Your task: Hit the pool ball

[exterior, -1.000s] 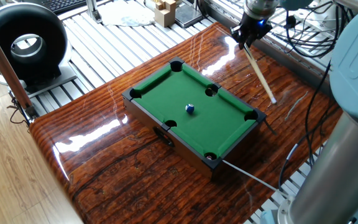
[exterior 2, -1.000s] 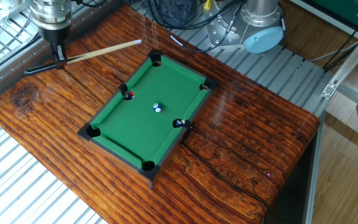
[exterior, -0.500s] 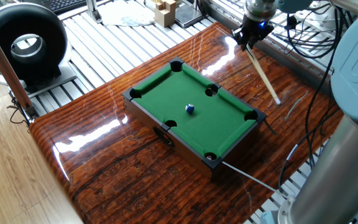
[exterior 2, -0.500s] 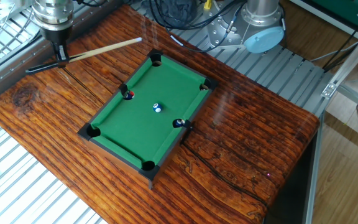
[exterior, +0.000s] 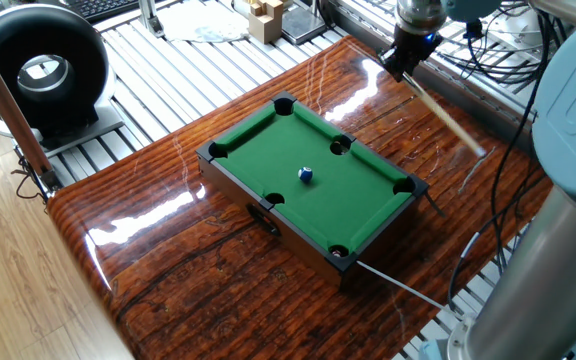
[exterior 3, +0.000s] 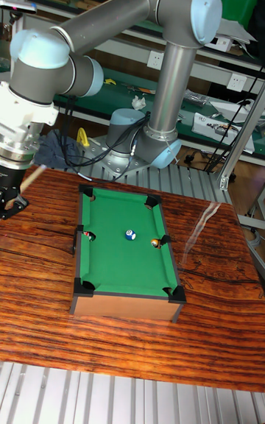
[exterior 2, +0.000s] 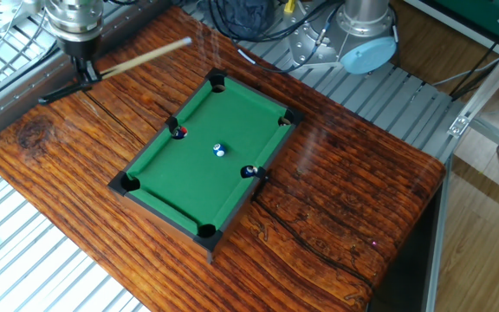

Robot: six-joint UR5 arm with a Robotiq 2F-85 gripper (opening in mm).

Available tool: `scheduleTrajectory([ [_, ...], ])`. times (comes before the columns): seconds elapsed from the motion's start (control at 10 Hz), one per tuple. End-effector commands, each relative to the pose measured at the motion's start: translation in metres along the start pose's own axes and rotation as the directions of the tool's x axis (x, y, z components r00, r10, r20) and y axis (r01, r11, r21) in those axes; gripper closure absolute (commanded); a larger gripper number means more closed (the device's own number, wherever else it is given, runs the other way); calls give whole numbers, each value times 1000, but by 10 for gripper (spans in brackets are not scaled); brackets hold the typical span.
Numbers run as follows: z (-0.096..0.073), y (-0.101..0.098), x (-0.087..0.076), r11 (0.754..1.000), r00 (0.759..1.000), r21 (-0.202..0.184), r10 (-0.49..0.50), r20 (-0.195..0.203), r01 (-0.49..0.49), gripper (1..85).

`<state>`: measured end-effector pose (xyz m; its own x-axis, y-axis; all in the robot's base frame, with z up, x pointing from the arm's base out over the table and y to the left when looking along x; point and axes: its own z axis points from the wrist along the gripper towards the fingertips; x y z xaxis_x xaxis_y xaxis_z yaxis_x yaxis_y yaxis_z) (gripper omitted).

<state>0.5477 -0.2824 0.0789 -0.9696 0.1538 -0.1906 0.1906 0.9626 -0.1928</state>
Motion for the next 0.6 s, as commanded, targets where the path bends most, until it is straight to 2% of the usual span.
scheduleTrajectory([
  [0.0,-1,-4,-14,978,977,18,-209,50,209,847],
  [0.1,-1,1,-17,974,972,5,-227,67,227,847],
  [0.2,-1,1,-20,969,966,8,-248,76,248,847],
  [0.3,-1,3,-18,968,966,-1,-249,75,250,847],
  [0.5,-3,14,-14,978,978,-28,-206,40,207,847],
])
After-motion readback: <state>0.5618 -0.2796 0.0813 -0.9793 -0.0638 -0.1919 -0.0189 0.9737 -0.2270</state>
